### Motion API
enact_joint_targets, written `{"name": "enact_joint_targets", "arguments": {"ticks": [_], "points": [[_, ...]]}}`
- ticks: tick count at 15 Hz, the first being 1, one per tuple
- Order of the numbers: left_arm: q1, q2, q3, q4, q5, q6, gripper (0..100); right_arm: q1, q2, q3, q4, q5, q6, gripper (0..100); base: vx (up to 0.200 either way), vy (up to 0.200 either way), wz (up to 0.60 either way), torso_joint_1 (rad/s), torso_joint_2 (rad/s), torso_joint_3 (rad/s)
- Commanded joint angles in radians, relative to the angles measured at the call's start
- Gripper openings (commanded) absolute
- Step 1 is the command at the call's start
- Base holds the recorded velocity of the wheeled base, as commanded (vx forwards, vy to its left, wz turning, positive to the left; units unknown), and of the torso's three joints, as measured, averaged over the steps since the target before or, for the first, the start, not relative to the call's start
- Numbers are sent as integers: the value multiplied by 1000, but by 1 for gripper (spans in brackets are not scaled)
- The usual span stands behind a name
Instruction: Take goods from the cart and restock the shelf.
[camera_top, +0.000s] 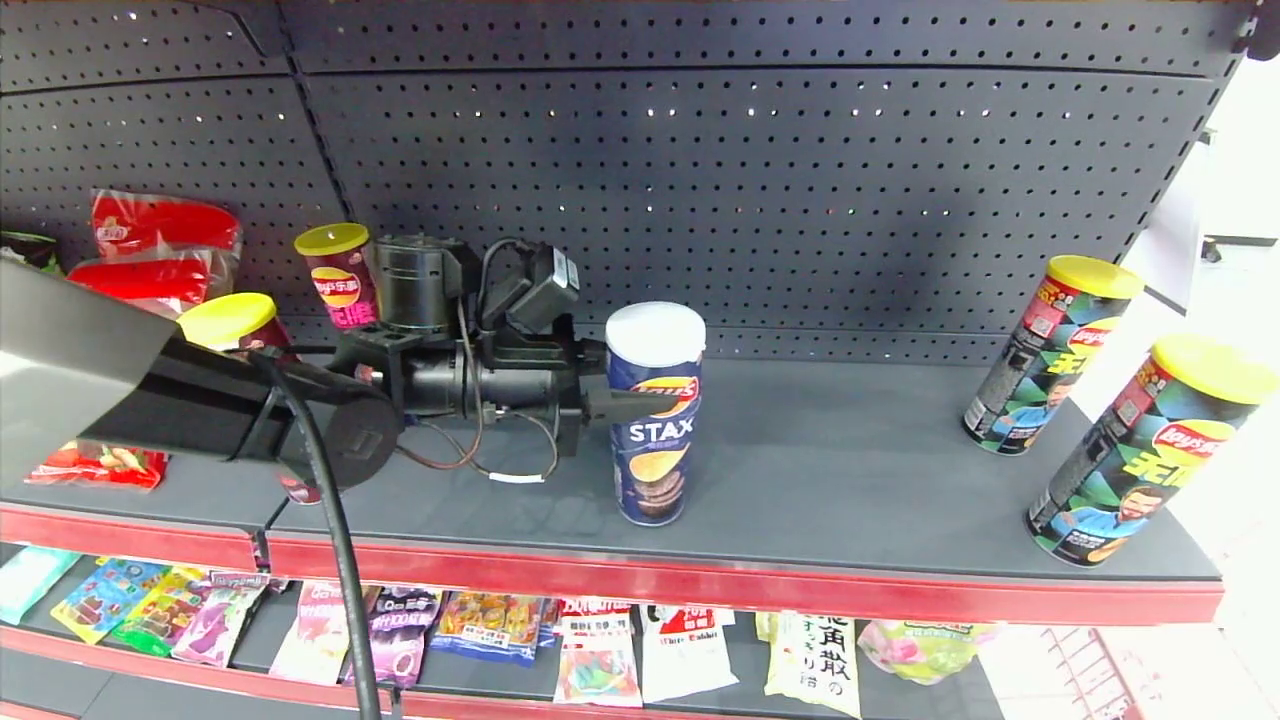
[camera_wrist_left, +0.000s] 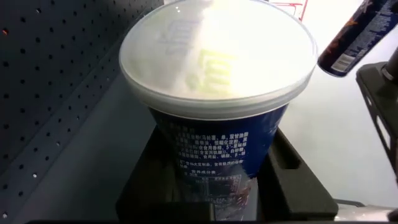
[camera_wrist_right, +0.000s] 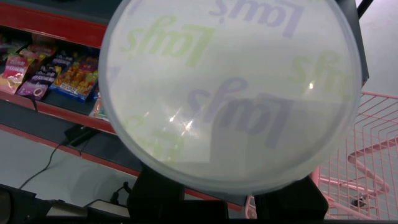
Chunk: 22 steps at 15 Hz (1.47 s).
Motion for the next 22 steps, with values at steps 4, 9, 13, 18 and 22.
{"name": "enact_joint_targets", "arguments": {"ticks": [4, 9, 13, 18, 22], "points": [[-34, 27, -21, 1, -15, -21, 0, 1, 2, 0, 0, 0, -2, 0, 0, 0, 0, 0, 0, 0], [-28, 24, 19, -5, -32, -16, 0, 1, 2, 0, 0, 0, -2, 0, 0, 0, 0, 0, 0, 0], [-27, 22, 28, -5, -35, -16, 0, 1, 2, 0, 0, 0, -2, 0, 0, 0, 0, 0, 0, 0], [-27, 21, 31, -5, -37, -12, 0, 1, 2, 0, 0, 0, -2, 0, 0, 0, 0, 0, 0, 0], [-25, 7, 47, -14, -37, -18, 100, 1, 2, 0, 0, 0, -2, 0, 0, 0, 0, 0, 0, 0]]}}
